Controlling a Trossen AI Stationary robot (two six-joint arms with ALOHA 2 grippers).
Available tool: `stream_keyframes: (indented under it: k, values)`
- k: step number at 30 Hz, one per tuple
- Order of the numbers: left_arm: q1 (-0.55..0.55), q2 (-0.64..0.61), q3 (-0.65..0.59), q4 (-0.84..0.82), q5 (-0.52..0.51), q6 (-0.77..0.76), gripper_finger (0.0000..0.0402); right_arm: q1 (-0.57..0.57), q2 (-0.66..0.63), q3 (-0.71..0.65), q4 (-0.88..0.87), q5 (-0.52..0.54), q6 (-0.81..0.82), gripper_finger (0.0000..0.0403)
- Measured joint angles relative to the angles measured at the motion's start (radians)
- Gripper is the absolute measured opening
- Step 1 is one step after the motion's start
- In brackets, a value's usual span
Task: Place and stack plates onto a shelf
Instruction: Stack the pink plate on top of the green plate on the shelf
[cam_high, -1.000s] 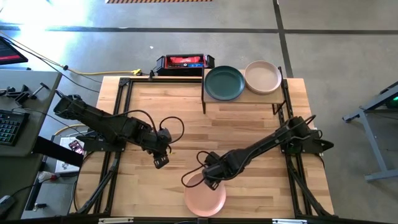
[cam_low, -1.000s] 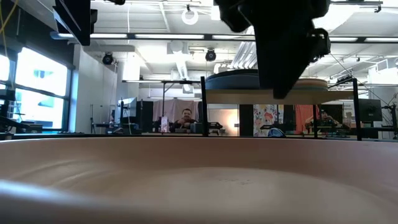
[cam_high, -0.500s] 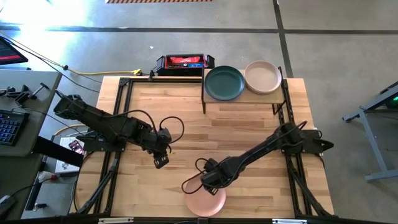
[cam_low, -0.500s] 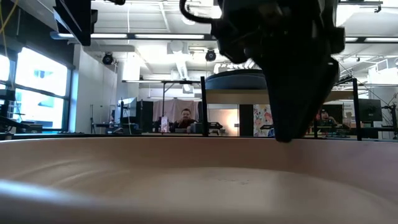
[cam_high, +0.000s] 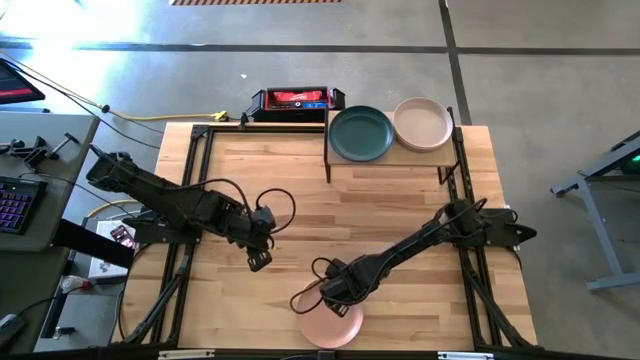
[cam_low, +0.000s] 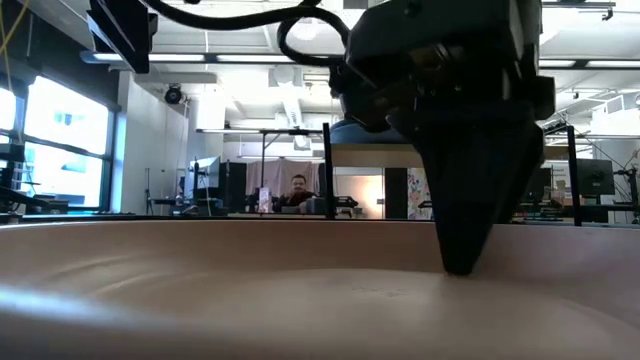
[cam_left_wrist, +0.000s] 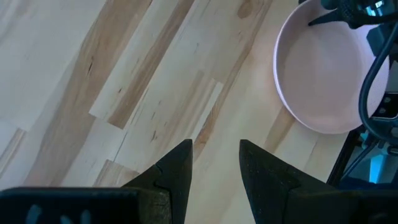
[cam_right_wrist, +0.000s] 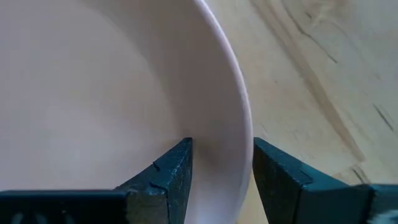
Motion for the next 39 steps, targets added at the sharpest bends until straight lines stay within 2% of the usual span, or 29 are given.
stream_keyframes:
  k: [5,11,13,25,39]
  values:
    - [0.000,0.000,0.000,0.000,-0.001,0.000,0.0122,0.000,0.000,0.000,-0.001,-0.017,0.002,0.0125]
    - [0.000,0.000,0.000,0.000,-0.004,0.000,0.0122,0.000,0.000,0.000,-0.002,-0.033,0.006,0.0025]
    - [0.000,0.000,0.000,0.000,-0.003,0.000,0.0122,-0.002,-0.002,0.002,0.000,-0.033,0.007,0.0010]
    - [0.000,0.000,0.000,0.000,-0.003,0.000,0.0122,-0.002,-0.052,0.001,-0.020,-0.023,0.015,0.0001]
    - [0.000,0.000,0.000,0.000,-0.003,0.001,0.0122,-0.019,-0.218,0.000,-0.130,0.093,-0.009,0.0001]
